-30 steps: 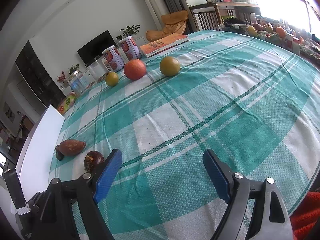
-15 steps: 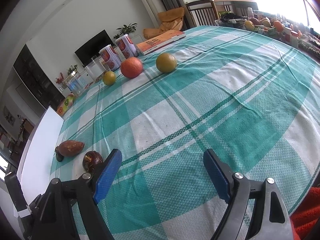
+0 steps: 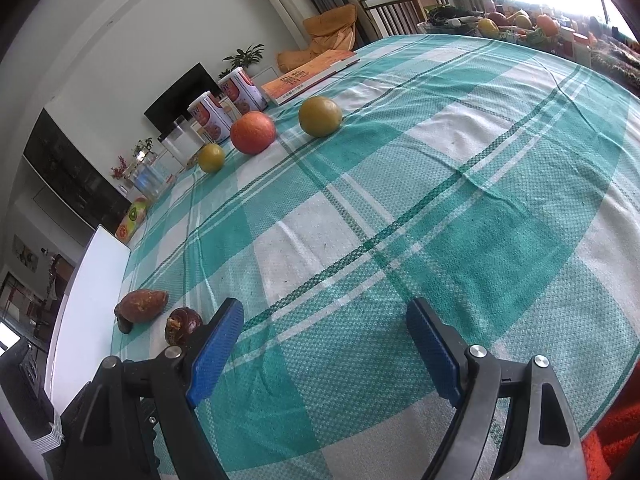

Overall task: Organize fruits
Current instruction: 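Move the left gripper to the dark round fruit and close around it, then grasp the yellow-green citrus with the right gripper while the left gripper holds the dark fruit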

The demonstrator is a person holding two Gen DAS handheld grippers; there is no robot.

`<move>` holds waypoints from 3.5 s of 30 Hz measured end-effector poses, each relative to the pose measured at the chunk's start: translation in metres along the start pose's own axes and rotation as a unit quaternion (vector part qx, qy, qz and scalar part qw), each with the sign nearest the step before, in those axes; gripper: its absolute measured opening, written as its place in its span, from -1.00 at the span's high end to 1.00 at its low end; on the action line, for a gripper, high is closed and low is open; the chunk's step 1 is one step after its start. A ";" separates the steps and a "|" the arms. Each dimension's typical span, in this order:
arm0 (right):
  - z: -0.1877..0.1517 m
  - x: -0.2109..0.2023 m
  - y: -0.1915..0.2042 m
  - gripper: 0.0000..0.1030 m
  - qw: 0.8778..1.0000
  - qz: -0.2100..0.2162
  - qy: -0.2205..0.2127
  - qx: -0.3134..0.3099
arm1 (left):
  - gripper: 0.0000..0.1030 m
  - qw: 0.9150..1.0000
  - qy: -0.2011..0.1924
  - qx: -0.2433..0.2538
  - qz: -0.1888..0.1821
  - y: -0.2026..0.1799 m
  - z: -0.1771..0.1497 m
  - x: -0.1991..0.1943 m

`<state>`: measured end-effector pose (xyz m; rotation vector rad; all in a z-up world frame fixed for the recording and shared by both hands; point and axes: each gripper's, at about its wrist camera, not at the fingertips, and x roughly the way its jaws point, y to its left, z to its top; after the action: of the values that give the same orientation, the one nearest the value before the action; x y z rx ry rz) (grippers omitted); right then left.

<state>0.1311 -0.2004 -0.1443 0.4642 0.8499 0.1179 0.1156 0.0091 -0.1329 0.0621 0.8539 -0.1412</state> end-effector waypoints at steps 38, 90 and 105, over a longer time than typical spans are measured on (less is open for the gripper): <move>-0.003 0.006 0.011 -0.79 0.999 -0.026 0.010 -0.035 | -0.81 0.991 0.032 -0.095 0.083 0.068 -0.026 -0.001; -0.041 0.024 0.094 0.03 0.866 -0.231 0.038 -0.441 | -0.83 0.991 0.032 -0.095 0.083 0.068 -0.027 -0.001; -0.031 0.003 0.095 -0.54 0.923 -0.102 0.046 -0.367 | -0.84 0.991 0.032 -0.095 0.085 0.068 -0.027 -0.001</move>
<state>0.1178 -0.1041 -0.1228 -0.3392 0.8737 0.2541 0.1051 0.0791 -0.1502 -0.0399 0.9192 0.1020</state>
